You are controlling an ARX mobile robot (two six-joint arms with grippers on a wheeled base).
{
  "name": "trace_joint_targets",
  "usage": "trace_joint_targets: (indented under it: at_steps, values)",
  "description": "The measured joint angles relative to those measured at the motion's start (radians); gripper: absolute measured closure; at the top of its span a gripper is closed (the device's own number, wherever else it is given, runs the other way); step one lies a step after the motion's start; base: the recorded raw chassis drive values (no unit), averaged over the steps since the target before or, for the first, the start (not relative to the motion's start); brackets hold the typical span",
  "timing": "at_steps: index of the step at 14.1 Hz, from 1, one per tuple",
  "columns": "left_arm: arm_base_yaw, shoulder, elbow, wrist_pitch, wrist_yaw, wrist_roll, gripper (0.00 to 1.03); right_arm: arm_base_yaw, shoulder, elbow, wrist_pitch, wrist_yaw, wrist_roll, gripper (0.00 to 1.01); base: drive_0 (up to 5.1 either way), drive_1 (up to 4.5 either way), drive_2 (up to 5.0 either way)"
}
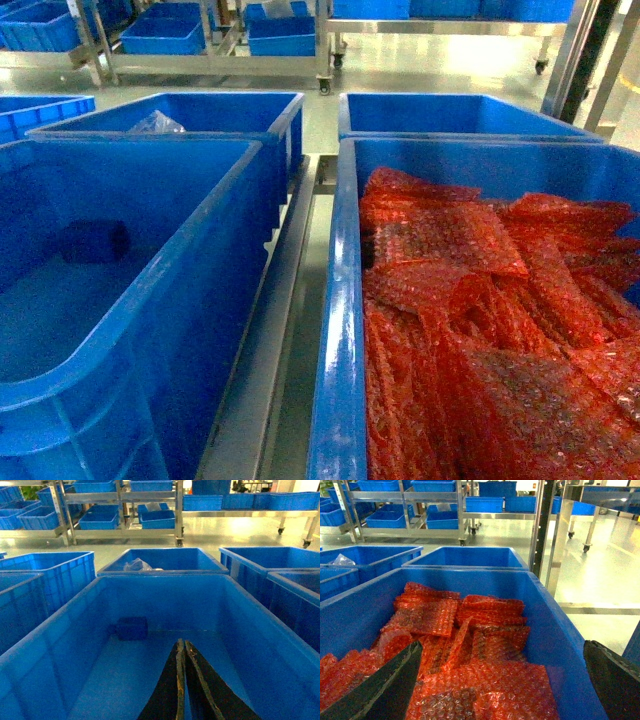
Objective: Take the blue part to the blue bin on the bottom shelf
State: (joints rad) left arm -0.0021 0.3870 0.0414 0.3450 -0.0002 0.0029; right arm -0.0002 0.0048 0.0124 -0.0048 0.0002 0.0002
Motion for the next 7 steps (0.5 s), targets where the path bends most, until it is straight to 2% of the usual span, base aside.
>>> trace_joint_targets:
  at_steps: [1, 7]
  values:
    - [0.000, -0.013, -0.027, 0.041, 0.000, 0.000, 1.01, 0.000, 0.000, 0.000, 0.000, 0.000, 0.000, 0.03, 0.0, 0.00, 0.0]
    - [0.000, -0.169, -0.031, -0.122, 0.000, 0.000, 1.01, 0.000, 0.000, 0.000, 0.000, 0.000, 0.000, 0.03, 0.0, 0.00, 0.0]
